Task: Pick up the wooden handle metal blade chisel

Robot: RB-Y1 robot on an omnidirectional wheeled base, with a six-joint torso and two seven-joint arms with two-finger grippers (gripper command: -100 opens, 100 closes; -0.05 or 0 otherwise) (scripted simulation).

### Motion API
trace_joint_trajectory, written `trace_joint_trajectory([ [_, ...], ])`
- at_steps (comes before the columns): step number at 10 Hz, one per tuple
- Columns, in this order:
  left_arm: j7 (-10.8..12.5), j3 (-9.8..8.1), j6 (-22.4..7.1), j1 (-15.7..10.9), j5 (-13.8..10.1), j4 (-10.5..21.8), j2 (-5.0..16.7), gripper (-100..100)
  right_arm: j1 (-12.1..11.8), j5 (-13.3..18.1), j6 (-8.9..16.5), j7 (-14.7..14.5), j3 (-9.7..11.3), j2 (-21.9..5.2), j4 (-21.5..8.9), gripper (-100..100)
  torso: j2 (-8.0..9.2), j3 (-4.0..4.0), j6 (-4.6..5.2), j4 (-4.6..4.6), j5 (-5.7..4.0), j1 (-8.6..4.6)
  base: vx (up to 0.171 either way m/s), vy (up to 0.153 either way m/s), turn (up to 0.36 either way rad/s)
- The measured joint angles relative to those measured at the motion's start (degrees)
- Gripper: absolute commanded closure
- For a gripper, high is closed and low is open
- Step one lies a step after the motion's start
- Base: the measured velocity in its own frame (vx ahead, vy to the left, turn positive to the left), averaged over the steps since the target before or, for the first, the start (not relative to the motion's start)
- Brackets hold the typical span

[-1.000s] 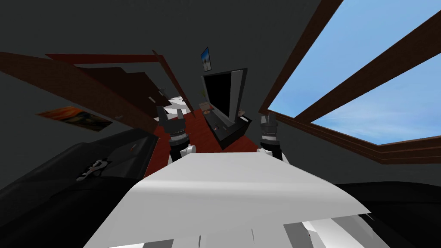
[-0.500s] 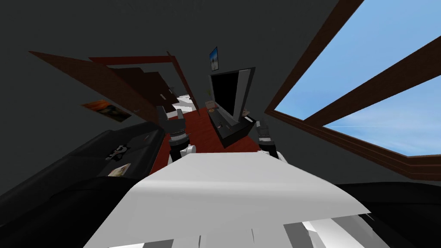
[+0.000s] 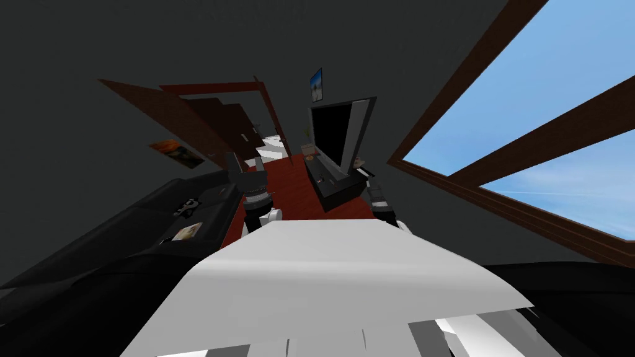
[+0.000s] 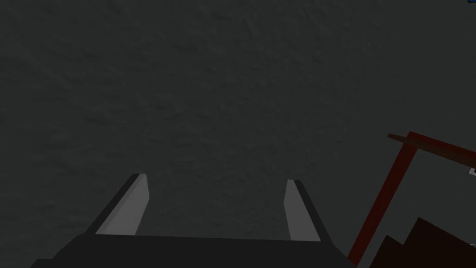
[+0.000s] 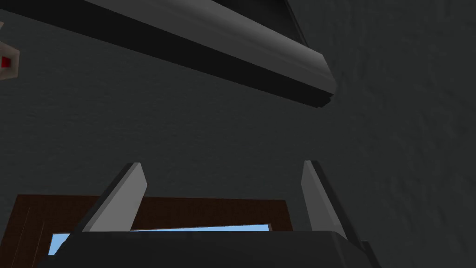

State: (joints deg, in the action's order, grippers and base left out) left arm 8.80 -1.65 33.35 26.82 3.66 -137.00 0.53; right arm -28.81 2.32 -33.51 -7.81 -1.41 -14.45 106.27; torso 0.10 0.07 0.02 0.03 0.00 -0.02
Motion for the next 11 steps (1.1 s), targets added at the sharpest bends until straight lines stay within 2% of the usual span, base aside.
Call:
trace_joint_trajectory([
  [7, 0.0, 0.00, 0.0, 0.0, 0.0, 0.0, 0.0, 0, 0.8, 3.6, 1.4, -0.5, 1.4, -4.1, -10.5, -100, -0.04, -0.02, -0.02, -0.01, 0.01, 0.05, -0.024, 0.026, 0.151],
  [11, 0.0, 0.00, 0.0, 0.0, 0.0, 0.0, 0.0, 0, 1.0, 5.2, 2.0, -1.2, 2.3, -5.2, -15.5, -100, -0.09, -0.05, 0.01, -0.02, 0.01, 0.02, -0.002, 0.025, 0.151],
])
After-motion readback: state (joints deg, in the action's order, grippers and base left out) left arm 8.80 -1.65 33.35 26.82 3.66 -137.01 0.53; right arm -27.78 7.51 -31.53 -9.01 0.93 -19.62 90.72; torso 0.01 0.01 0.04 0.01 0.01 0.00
